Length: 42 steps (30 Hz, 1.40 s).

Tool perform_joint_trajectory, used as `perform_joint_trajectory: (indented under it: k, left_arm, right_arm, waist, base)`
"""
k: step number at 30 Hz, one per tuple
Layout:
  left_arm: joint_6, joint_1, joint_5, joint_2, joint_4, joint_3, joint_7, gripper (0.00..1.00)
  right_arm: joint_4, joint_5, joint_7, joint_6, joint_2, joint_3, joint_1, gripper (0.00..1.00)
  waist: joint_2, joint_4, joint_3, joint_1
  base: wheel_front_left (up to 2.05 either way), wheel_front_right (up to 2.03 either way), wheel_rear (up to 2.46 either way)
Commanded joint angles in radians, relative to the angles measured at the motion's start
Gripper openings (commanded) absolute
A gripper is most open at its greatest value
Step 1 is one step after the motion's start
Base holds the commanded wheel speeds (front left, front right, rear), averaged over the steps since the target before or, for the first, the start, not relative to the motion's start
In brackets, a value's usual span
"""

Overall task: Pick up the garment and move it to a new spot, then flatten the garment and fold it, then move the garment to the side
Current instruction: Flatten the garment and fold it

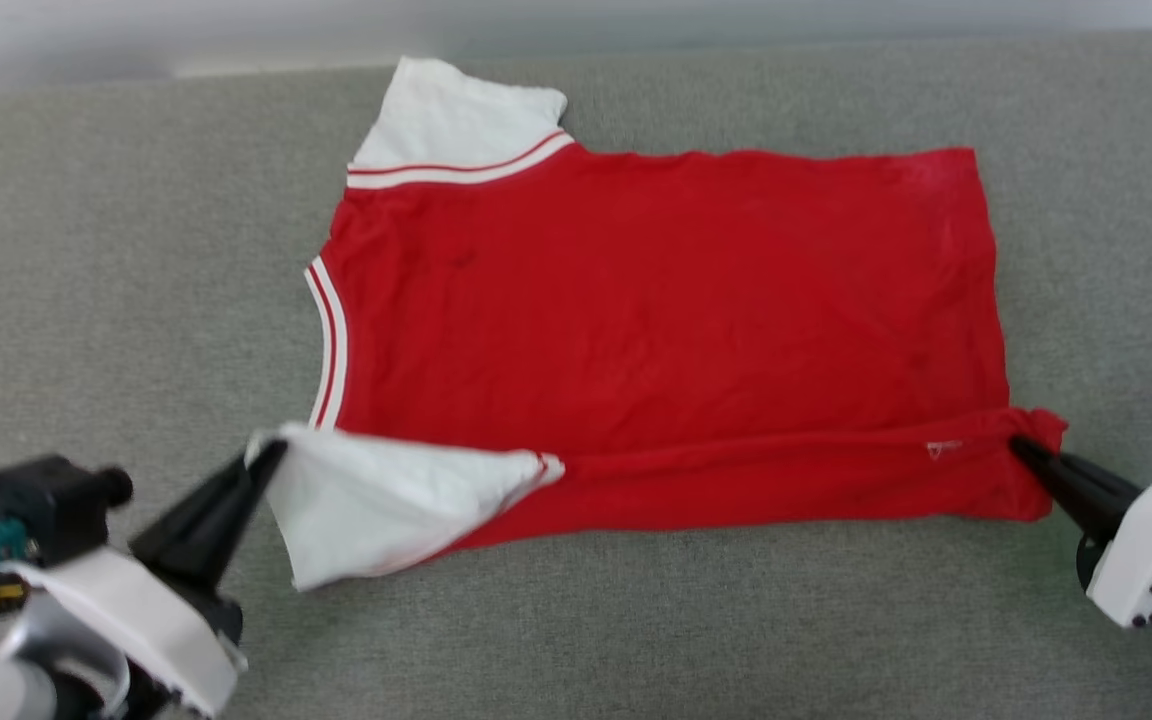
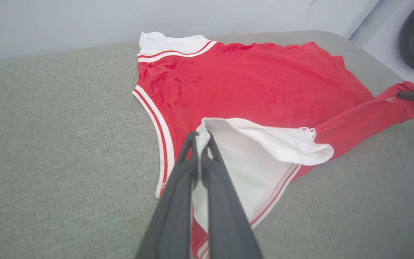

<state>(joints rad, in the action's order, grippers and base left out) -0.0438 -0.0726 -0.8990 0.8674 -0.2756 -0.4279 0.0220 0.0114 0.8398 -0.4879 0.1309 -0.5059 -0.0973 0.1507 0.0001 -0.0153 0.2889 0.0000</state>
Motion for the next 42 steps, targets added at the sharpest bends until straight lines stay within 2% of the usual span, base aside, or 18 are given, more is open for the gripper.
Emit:
perform_joint_trajectory:
  k: [1,3,10,18,19,20,21,27,31,36,42]
  left_arm:
    - [0.009,-0.047,0.009,-0.01,0.017,0.009,-0.001,0.0]
    - [0.009,-0.098,0.023,-0.019,0.052,0.011,-0.008,0.0]
    - [0.05,-0.257,0.058,-0.061,0.181,-0.024,-0.044,0.0]
    - [0.085,-0.377,0.117,-0.132,0.328,-0.087,-0.051,0.0]
    - [0.085,-0.387,0.125,-0.143,0.346,-0.094,-0.044,0.09]
    - [0.08,-0.397,0.136,-0.168,0.387,-0.103,-0.031,1.0]
    - [0.078,-0.401,0.143,-0.177,0.405,-0.106,-0.021,1.0]
    - [0.046,-0.378,0.135,-0.238,0.48,-0.094,0.057,1.0]
    - [-0.005,-0.335,0.12,-0.258,0.485,-0.075,0.083,1.0]
    - [-0.078,-0.245,0.09,-0.256,0.432,-0.071,0.04,1.0]
    - [-0.164,-0.117,0.054,-0.225,0.315,-0.086,-0.053,1.0]
  right_arm:
    - [0.002,-0.021,-0.013,0.0,0.006,0.007,0.032,0.0]
    - [0.011,-0.047,-0.031,0.0,0.02,0.005,0.061,0.0]
    - [0.073,-0.138,-0.087,0.0,0.041,-0.018,0.16,0.0]
    - [0.148,-0.203,-0.082,-0.001,0.063,-0.042,0.224,0.0]
    - [0.16,-0.212,-0.083,-0.001,0.066,-0.039,0.228,0.0]
    - [0.174,-0.239,-0.063,-0.001,0.069,-0.036,0.239,0.91]
    - [0.182,-0.253,-0.057,-0.001,0.071,-0.037,0.24,1.0]
    - [0.167,-0.333,-0.044,-0.001,0.064,-0.066,0.232,1.0]
    - [0.136,-0.409,-0.063,-0.001,0.07,-0.061,0.2,1.0]
    - [0.091,-0.493,-0.137,-0.001,0.116,-0.001,0.131,1.0]
    - [0.006,-0.574,-0.226,-0.001,0.206,0.1,0.036,1.0]
  waist:
    - [-0.0001,-0.005,0.044,0.0]
    - [-0.0001,-0.006,0.069,0.0]
    - [-0.0001,-0.01,0.127,0.0]
    - [-0.0001,-0.002,0.146,0.0]
    - [-0.0001,-0.001,0.145,0.0]
    - [-0.0001,0.001,0.139,0.0]
    - [-0.0001,0.002,0.134,0.0]
    - [-0.0001,0.003,0.081,0.0]
    - [-0.0001,0.002,0.038,0.0]
    - [-0.0001,0.0,-0.015,0.0]
    - [-0.0001,0.0,-0.046,0.0]
  base:
    - [0.0,0.0,0.0]
    - [0.0,0.0,0.0]
    - [0.0,0.0,0.0]
    - [0.0,0.0,0.0]
    - [0.0,0.0,0.0]
    - [0.0,0.0,0.0]
    - [0.0,0.0,0.0]
    - [0.0,0.0,0.0]
    - [0.0,0.0,0.0]
    - [0.0,0.0,0.0]
    - [0.0,0.0,0.0]
